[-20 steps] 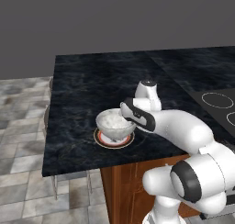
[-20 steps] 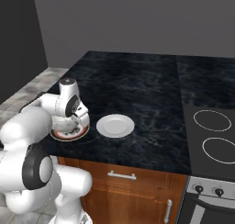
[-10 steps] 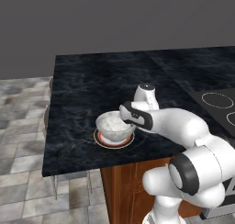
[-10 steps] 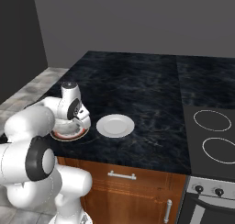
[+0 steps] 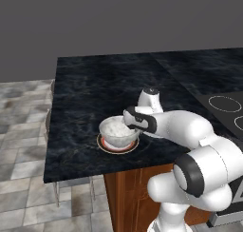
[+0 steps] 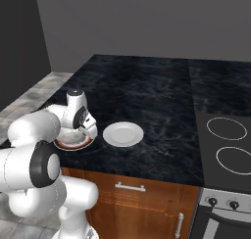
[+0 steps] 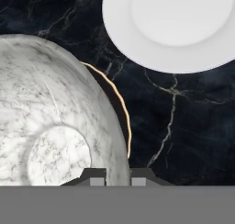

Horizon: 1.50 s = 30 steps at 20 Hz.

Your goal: Move the bowls from the cabinet to the plates on the dining table.

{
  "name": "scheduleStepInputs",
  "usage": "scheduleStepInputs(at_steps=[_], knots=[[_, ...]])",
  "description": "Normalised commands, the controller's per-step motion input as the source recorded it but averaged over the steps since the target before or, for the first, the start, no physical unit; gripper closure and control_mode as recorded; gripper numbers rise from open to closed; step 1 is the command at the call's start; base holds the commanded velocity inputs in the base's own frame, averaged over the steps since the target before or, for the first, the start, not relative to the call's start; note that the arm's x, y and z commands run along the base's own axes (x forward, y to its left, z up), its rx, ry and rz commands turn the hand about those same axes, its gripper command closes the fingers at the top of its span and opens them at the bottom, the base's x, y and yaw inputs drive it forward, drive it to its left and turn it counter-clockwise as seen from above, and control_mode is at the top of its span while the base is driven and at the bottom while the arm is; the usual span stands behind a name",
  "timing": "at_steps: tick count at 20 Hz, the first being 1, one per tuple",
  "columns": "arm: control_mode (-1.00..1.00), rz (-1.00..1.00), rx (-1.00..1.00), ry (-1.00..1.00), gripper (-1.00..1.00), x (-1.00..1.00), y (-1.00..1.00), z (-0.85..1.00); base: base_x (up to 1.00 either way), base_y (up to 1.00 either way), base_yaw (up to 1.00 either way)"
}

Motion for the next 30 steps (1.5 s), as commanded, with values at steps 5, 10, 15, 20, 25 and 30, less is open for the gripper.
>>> scheduleStepInputs(at_steps=[5, 10, 15, 20, 25, 30], knots=[[-1.0, 0.0, 0.0, 0.0, 1.0, 0.07, 0.0, -0.15, 0.0, 0.0, 0.0], [-1.0, 0.0, 0.0, 0.0, 1.0, 0.08, 0.0, -0.09, 0.0, 0.0, 0.0], [-1.0, 0.0, 0.0, 0.0, 1.0, 0.14, 0.0, -0.05, 0.0, 0.0, 0.0], [-1.0, 0.0, 0.0, 0.0, 1.0, 0.16, 0.0, -0.07, 0.0, 0.0, 0.0], [-1.0, 0.0, 0.0, 0.0, 1.0, 0.03, 0.0, -0.13, 0.0, 0.0, 0.0], [-1.0, 0.0, 0.0, 0.03, 1.0, 0.0, 0.0, -0.11, 0.0, 0.0, 0.0]])
